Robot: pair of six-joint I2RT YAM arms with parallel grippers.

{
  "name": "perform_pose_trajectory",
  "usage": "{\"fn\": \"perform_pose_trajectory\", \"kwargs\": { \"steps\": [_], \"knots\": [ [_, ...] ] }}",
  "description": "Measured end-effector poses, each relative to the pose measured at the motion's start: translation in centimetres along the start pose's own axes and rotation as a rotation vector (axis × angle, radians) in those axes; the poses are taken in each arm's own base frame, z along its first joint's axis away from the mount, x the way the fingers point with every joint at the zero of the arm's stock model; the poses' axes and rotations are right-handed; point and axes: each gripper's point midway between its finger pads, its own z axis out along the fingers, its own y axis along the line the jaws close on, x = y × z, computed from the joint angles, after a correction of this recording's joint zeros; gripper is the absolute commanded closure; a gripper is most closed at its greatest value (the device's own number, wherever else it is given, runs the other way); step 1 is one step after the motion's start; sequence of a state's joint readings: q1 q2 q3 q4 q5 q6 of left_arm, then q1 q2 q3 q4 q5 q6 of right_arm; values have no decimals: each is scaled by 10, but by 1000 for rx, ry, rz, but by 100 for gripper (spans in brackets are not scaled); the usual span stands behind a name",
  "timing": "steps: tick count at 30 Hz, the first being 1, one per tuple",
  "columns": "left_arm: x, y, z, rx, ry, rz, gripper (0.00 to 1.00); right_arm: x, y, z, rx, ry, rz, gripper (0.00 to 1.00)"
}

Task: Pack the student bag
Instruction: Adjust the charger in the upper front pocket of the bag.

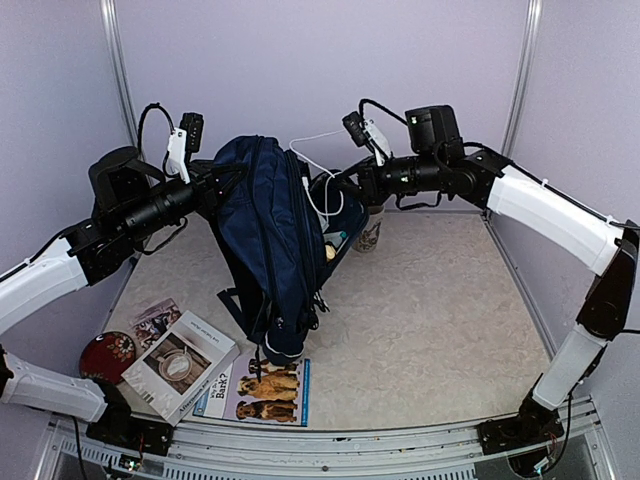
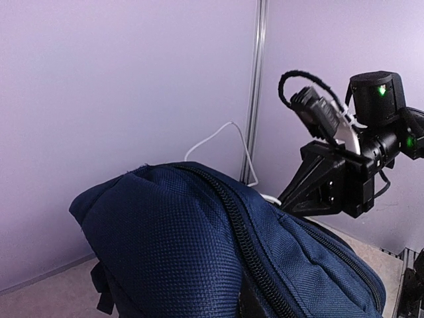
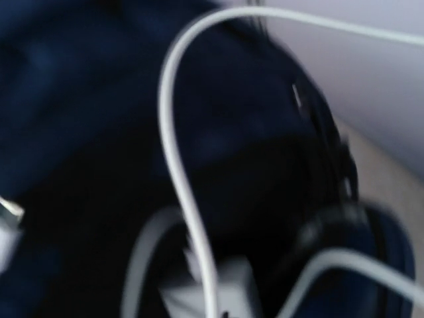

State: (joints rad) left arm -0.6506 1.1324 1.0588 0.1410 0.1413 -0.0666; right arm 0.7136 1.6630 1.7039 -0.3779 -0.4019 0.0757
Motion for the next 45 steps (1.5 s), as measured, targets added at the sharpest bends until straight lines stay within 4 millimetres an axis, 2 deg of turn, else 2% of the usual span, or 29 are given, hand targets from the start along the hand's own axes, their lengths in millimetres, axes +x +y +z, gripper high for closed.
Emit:
{"fn": "perform_pose_trajectory", "kwargs": {
  "steps": [6,9,12,17,21,24,28,30,32,34,37,40,43,45],
  "knots": [
    [0,0,0,0,0,0,100,59,-14,23,61,206,12,100],
    [0,0,0,1,0,0,100,74,-15,33,95,279,-19,99],
    [0,0,0,1,0,0,100,78,-13,35,133,324,-62,73],
    [1,0,0,0,1,0,100,63,-3,29,133,327,-118,53],
    [1,0,0,0,1,0,100,46,6,19,107,287,-128,45],
    [1,1,0,-2,1,0,100,23,14,3,99,219,-141,37],
    [1,1,0,-2,1,0,100,-16,23,-30,124,98,-172,29],
    [0,1,-1,-2,0,0,100,-35,21,-49,164,31,-174,27],
    [0,1,-1,-2,-2,0,100,-41,12,-63,194,-10,-156,27],
    [-1,1,-2,-1,-2,0,100,-36,-14,-77,245,-31,-117,27],
    [0,0,-2,-1,-2,0,100,-7,-78,-97,360,-10,-21,24],
    [0,0,-2,-1,-2,0,100,36,-127,-105,403,34,92,20],
    [0,0,-2,-1,-2,0,100,65,-139,-94,348,64,164,19],
    [0,0,-2,-1,-2,0,100,70,-138,-81,289,58,184,20]
  ]
}}
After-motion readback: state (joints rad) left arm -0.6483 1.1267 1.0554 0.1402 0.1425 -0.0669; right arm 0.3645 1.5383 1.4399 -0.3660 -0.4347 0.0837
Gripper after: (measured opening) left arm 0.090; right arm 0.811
